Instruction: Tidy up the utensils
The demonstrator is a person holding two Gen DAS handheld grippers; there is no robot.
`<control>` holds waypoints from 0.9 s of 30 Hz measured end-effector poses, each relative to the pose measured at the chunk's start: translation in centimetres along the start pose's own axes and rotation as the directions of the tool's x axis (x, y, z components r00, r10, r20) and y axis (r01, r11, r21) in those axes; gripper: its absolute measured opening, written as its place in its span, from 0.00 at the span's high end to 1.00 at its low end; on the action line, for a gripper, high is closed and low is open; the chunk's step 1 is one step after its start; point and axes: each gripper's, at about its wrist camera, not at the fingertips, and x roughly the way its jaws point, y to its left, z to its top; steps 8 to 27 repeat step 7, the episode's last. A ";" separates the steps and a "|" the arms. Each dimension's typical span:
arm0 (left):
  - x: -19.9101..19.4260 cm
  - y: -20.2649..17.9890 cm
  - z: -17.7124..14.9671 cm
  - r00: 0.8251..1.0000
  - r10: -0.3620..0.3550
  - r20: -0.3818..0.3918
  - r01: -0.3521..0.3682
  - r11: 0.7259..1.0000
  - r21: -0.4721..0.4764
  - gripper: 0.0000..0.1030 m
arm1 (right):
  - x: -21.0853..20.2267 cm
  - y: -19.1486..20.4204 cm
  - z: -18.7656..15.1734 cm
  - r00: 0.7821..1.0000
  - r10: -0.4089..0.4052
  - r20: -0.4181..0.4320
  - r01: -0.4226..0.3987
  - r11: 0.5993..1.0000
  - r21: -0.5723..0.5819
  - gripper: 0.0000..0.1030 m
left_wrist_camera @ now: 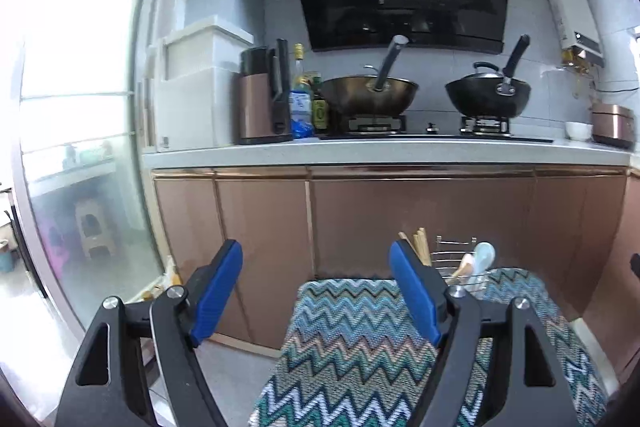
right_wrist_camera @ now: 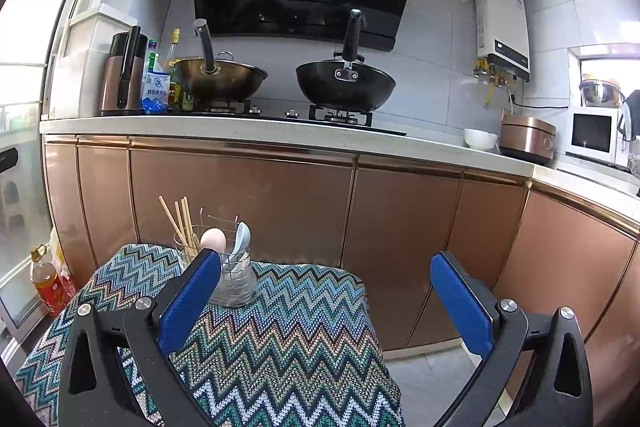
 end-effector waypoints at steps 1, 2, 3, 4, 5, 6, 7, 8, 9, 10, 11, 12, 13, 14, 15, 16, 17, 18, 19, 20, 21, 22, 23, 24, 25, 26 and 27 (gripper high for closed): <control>0.0 -0.1 -0.1 1.000 0.007 0.002 -0.007 1.000 0.003 0.24 | 0.0 0.0 0.0 1.000 0.001 -0.001 -0.001 1.000 0.000 0.00; -0.1 -0.1 -0.1 1.000 0.005 0.005 -0.005 1.000 0.004 0.24 | 0.1 0.0 0.0 1.000 0.002 -0.002 -0.002 1.000 -0.001 0.00; -0.2 -0.1 -0.1 1.000 0.003 0.008 -0.003 1.000 -0.002 0.23 | 0.2 0.1 -0.1 1.000 0.003 -0.003 -0.003 1.000 -0.003 0.00; -0.3 -0.1 -0.1 1.000 0.007 0.015 -0.006 1.000 -0.008 0.23 | 0.2 0.1 -0.1 1.000 0.004 -0.004 -0.004 1.000 -0.004 0.00; -0.4 -0.2 -0.1 1.000 0.002 0.022 -0.002 1.000 -0.004 0.23 | 0.3 0.2 -0.1 1.000 0.005 -0.004 -0.005 1.000 -0.005 0.00; -0.4 -0.4 -0.2 1.000 0.003 0.024 -0.003 1.000 0.005 0.23 | 0.3 0.2 -0.1 1.000 0.006 -0.005 -0.006 1.000 -0.007 0.00; -0.4 -0.6 -0.2 1.000 0.017 0.019 -0.017 1.000 0.015 0.23 | 0.3 0.3 0.0 1.000 0.008 -0.006 -0.008 1.000 -0.010 0.00; -0.4 -0.6 -0.2 1.000 0.017 0.019 -0.017 1.000 0.015 0.23 | 0.3 0.3 0.0 1.000 0.008 -0.006 -0.008 1.000 -0.010 0.00; -0.4 -0.6 -0.2 1.000 0.017 0.019 -0.017 1.000 0.015 0.23 | 0.3 0.3 0.0 1.000 0.008 -0.006 -0.008 1.000 -0.010 0.00; -0.4 -0.6 -0.2 1.000 0.017 0.019 -0.017 1.000 0.015 0.23 | 0.3 0.3 0.0 1.000 0.008 -0.006 -0.008 1.000 -0.010 0.00; -0.4 -0.6 -0.2 1.000 0.017 0.019 -0.017 1.000 0.015 0.23 | 0.3 0.3 0.0 1.000 0.008 -0.006 -0.008 1.000 -0.010 0.00; -0.4 -0.6 -0.2 1.000 0.017 0.019 -0.017 1.000 0.015 0.23 | 0.3 0.3 0.0 1.000 0.008 -0.006 -0.008 1.000 -0.010 0.00; -0.4 -0.6 -0.2 1.000 0.017 0.019 -0.017 1.000 0.015 0.23 | 0.3 0.3 0.0 1.000 0.008 -0.006 -0.008 1.000 -0.010 0.00; -0.4 -0.6 -0.2 1.000 0.017 0.019 -0.017 1.000 0.015 0.23 | 0.3 0.3 0.0 1.000 0.008 -0.006 -0.008 1.000 -0.010 0.00; -0.4 -0.6 -0.2 1.000 0.017 0.019 -0.017 1.000 0.015 0.23 | 0.3 0.3 0.0 1.000 0.008 -0.006 -0.008 1.000 -0.010 0.00; -0.4 -0.6 -0.2 1.000 0.017 0.019 -0.017 1.000 0.015 0.23 | 0.3 0.3 0.0 1.000 0.008 -0.006 -0.008 1.000 -0.010 0.00; -0.4 -0.6 -0.2 1.000 0.017 0.019 -0.017 1.000 0.015 0.23 | 0.3 0.3 0.0 1.000 0.008 -0.006 -0.008 1.000 -0.010 0.00; -0.4 -0.6 -0.2 1.000 0.017 0.019 -0.017 1.000 0.015 0.23 | 0.3 0.3 0.0 1.000 0.008 -0.006 -0.008 1.000 -0.010 0.00; -0.4 -0.6 -0.2 1.000 0.017 0.019 -0.017 1.000 0.015 0.23 | 0.3 0.3 0.0 1.000 0.008 -0.006 -0.008 1.000 -0.010 0.00; -0.4 -0.6 -0.2 1.000 0.017 0.019 -0.017 1.000 0.015 0.23 | 0.3 0.3 0.0 1.000 0.008 -0.006 -0.008 1.000 -0.010 0.00; -0.4 -0.6 -0.2 1.000 0.017 0.019 -0.017 1.000 0.015 0.23 | 0.3 0.3 0.0 1.000 0.008 -0.006 -0.008 1.000 -0.010 0.00; -0.4 -0.6 -0.2 1.000 0.017 0.019 -0.017 1.000 0.015 0.23 | 0.3 0.3 0.0 1.000 0.008 -0.006 -0.008 1.000 -0.010 0.00; -0.4 -0.6 -0.2 1.000 0.017 0.019 -0.017 1.000 0.015 0.23 | 0.3 0.3 0.0 1.000 0.008 -0.006 -0.008 1.000 -0.010 0.00; -0.4 -0.6 -0.2 1.000 0.017 0.019 -0.017 1.000 0.015 0.23 | 0.3 0.3 0.0 1.000 0.008 -0.006 -0.008 1.000 -0.010 0.00; -0.4 -0.6 -0.2 1.000 0.017 0.019 -0.017 1.000 0.015 0.23 | 0.3 0.3 0.0 1.000 0.008 -0.006 -0.008 1.000 -0.010 0.00; -0.4 -0.6 -0.2 1.000 0.017 0.019 -0.017 1.000 0.015 0.23 | 0.3 0.3 0.0 1.000 0.008 -0.006 -0.008 1.000 -0.010 0.00; -0.4 -0.6 -0.2 1.000 0.017 0.019 -0.017 1.000 0.015 0.23 | 0.3 0.3 0.0 1.000 0.008 -0.006 -0.008 1.000 -0.010 0.00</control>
